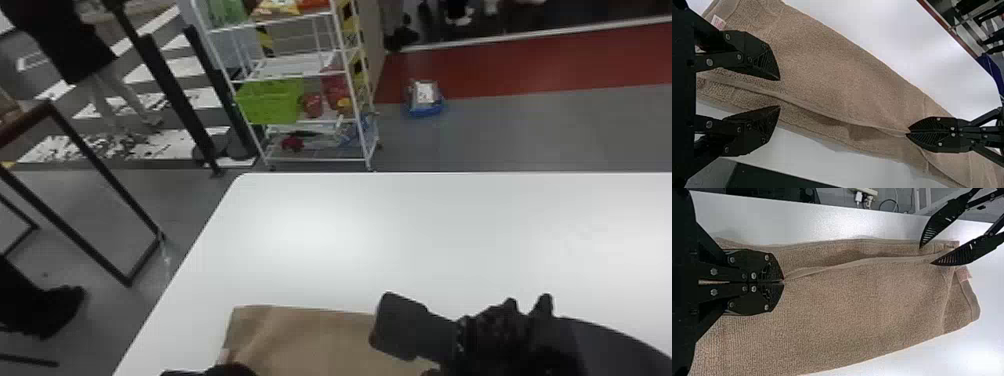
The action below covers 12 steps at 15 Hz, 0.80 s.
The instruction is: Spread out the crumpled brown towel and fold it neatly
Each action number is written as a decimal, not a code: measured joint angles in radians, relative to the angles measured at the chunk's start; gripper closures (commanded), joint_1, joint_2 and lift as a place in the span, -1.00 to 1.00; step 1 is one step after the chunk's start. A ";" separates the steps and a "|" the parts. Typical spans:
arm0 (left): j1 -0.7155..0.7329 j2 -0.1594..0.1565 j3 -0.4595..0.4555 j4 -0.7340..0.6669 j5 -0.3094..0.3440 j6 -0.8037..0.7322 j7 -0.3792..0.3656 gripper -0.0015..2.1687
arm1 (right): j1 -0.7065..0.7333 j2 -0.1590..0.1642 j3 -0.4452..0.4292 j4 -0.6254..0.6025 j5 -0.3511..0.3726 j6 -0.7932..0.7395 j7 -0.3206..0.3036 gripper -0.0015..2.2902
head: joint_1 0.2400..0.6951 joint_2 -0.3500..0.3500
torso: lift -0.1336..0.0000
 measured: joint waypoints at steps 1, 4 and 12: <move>0.001 -0.001 -0.002 -0.001 0.003 0.000 0.000 -0.32 | 0.000 0.000 0.000 0.000 0.000 0.001 0.000 0.15 | 1.00 1.00 | -0.83; 0.002 -0.004 -0.016 -0.005 0.004 0.000 -0.010 -0.32 | 0.000 0.000 -0.001 0.000 0.000 0.004 0.000 0.15 | 1.00 1.00 | -0.83; -0.010 -0.004 -0.051 -0.001 -0.012 0.024 0.022 -0.09 | -0.001 0.003 0.000 0.000 0.000 0.005 0.000 0.15 | 1.00 1.00 | -0.83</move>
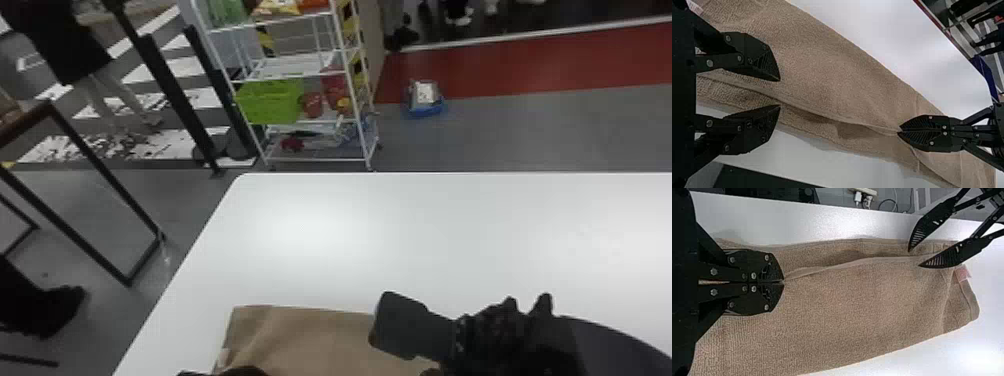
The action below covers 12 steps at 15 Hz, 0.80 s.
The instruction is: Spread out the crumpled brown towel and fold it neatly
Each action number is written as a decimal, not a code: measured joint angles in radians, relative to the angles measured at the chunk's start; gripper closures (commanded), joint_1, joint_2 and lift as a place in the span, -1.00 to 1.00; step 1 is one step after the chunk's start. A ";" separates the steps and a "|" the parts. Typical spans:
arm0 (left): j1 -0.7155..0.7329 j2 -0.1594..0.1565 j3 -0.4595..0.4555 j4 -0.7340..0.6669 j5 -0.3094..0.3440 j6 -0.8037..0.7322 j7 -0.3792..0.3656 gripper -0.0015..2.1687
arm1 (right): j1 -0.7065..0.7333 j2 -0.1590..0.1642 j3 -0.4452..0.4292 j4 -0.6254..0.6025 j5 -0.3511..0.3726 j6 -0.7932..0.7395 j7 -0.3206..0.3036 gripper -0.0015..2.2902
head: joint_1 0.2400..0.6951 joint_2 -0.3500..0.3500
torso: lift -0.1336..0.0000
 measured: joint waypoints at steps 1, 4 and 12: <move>-0.004 0.000 -0.005 0.002 -0.006 0.005 0.000 -0.09 | 0.000 0.000 0.000 0.000 0.000 0.000 0.000 0.15 | 1.00 1.00 | -0.83; -0.010 0.000 -0.007 0.002 -0.006 0.012 0.001 -0.09 | -0.001 0.000 0.000 0.000 0.000 0.000 0.000 0.15 | 1.00 1.00 | -0.83; 0.001 -0.001 0.025 -0.035 0.009 0.041 -0.006 0.15 | -0.002 0.001 0.001 -0.005 -0.004 -0.001 0.000 0.15 | 1.00 1.00 | -0.83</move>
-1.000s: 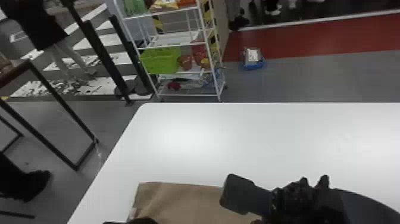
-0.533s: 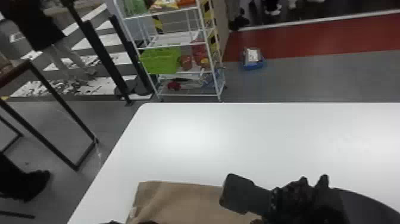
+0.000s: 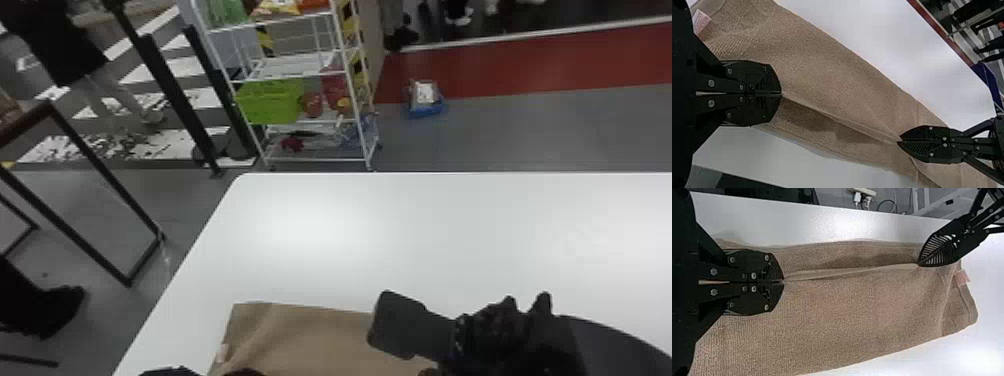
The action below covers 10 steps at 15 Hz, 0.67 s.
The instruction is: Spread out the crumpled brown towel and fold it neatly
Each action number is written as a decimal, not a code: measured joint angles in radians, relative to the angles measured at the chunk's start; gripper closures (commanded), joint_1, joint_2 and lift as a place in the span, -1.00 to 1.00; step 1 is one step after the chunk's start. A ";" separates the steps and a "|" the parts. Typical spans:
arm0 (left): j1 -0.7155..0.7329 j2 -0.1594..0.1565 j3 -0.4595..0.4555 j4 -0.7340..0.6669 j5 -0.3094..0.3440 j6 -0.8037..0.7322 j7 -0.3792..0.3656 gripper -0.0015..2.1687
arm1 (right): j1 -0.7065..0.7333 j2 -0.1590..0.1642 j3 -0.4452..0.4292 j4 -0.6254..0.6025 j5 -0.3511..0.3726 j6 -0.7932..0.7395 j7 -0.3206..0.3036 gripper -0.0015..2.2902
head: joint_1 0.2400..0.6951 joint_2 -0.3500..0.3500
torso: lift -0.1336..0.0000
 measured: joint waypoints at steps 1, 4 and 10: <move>0.008 0.000 0.009 -0.010 0.004 0.001 -0.007 0.15 | 0.000 -0.003 0.000 -0.009 -0.002 0.001 0.000 0.15 | 1.00 1.00 | -0.83; 0.044 -0.005 0.051 -0.051 0.036 -0.005 -0.030 0.15 | -0.001 -0.017 0.000 -0.055 -0.014 0.003 0.000 0.15 | 1.00 1.00 | -0.83; 0.064 -0.012 0.073 -0.065 0.052 -0.023 -0.065 0.15 | 0.011 -0.055 0.006 -0.093 -0.021 -0.007 0.000 0.15 | 1.00 1.00 | -0.83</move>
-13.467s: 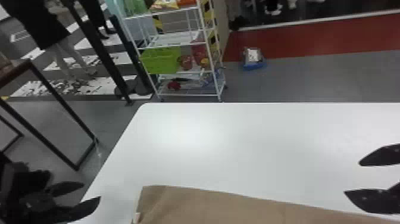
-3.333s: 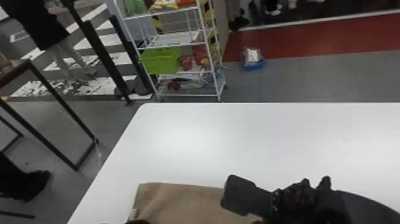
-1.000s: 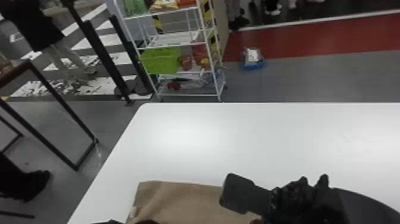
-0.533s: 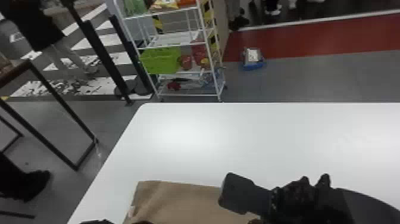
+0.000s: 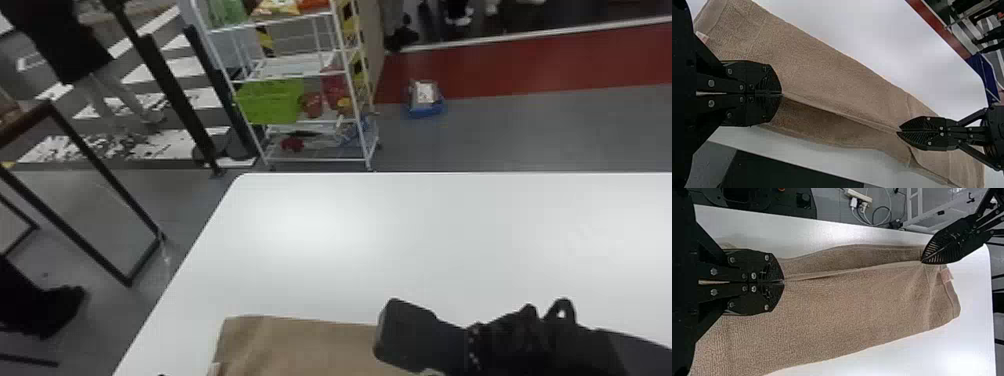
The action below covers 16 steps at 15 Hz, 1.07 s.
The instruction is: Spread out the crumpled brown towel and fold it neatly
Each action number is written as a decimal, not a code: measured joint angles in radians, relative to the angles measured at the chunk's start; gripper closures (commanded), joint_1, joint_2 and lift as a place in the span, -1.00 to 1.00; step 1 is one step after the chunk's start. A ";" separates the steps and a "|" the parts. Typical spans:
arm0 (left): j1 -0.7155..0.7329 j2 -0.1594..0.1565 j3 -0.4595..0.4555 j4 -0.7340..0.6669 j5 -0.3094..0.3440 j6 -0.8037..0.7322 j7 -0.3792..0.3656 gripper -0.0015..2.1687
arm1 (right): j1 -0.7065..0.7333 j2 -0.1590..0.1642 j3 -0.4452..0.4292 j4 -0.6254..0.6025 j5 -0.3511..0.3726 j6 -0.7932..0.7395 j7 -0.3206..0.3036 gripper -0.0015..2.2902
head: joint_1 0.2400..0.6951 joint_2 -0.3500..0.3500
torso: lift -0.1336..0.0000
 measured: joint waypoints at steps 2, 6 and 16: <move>-0.005 -0.002 -0.006 0.002 -0.003 0.000 0.001 0.15 | 0.000 0.002 0.006 0.009 0.004 -0.003 0.000 0.14 | 1.00 1.00 | -0.83; -0.015 -0.006 -0.011 0.002 -0.003 -0.002 0.010 0.15 | 0.000 0.011 0.007 0.024 0.007 -0.001 0.000 0.09 | 1.00 1.00 | -0.83; -0.033 -0.006 -0.025 0.010 -0.005 0.000 0.008 0.16 | 0.001 0.046 0.020 0.058 0.004 0.012 0.000 -0.17 | 1.00 1.00 | -0.83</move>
